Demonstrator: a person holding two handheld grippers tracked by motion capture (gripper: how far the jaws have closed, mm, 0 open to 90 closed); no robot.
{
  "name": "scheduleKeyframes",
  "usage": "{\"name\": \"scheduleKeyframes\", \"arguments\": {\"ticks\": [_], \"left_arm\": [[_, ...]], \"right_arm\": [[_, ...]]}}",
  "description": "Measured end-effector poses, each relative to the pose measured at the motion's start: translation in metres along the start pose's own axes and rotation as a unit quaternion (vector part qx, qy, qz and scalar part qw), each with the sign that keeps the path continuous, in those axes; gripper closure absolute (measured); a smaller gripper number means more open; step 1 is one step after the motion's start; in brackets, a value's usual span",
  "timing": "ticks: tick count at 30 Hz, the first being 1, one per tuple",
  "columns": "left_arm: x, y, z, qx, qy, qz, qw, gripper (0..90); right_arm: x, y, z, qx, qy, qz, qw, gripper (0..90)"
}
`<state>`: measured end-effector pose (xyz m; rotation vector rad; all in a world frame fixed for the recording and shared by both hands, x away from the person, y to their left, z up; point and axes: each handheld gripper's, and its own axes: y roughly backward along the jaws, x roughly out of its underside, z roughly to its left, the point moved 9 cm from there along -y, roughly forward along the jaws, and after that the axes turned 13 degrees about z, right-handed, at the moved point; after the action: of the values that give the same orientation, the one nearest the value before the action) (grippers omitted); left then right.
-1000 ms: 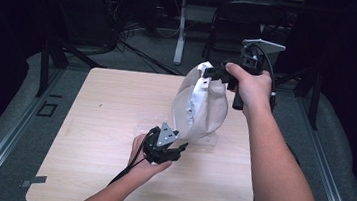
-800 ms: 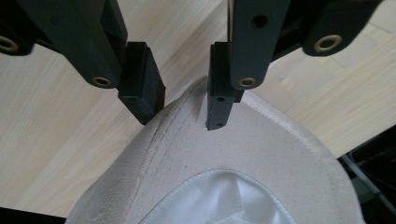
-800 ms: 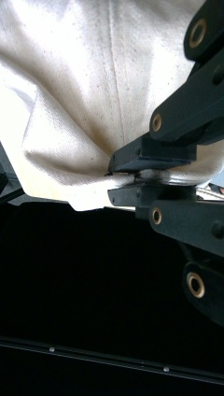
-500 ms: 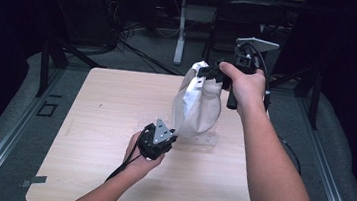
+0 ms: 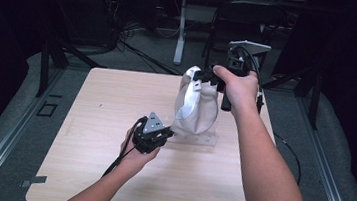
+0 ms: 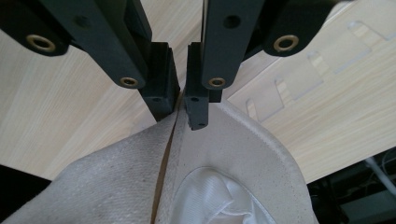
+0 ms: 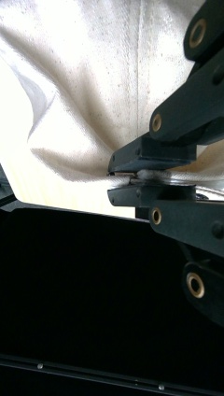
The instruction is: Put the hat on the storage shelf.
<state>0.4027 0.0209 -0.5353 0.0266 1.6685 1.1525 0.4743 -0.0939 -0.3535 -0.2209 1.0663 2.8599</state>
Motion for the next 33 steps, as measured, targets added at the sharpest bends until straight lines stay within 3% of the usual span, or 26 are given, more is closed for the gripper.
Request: {"name": "scheduleKeyframes", "arguments": {"ticks": [2, 14, 24, 28, 33], "left_arm": [[0.0, -0.004, 0.0, 0.012, 0.009, -0.004, 0.9999, 84.4], [0.012, -0.013, 0.001, 0.005, 0.017, -0.004, 0.9998, 84.5], [0.017, -0.011, 0.001, -0.025, 0.032, 0.0, 0.9992, 84.9], [0.018, -0.013, -0.001, -0.038, 0.028, 0.001, 0.9989, 85.0], [0.022, -0.017, -0.001, -0.024, 0.037, 0.013, 0.9989, 85.0]], "right_arm": [[-0.001, -0.002, 0.0, -0.004, 0.0, -0.002, 1.0, 82.4], [0.002, -0.013, -0.005, -0.002, -0.002, 0.011, 0.9999, 82.4], [0.006, -0.021, -0.002, 0.0, 0.005, 0.026, 0.9996, 82.3], [0.007, -0.023, -0.002, 0.005, 0.008, 0.031, 0.9995, 82.3], [0.008, -0.024, -0.003, 0.01, 0.009, 0.033, 0.9994, 82.3]]}}
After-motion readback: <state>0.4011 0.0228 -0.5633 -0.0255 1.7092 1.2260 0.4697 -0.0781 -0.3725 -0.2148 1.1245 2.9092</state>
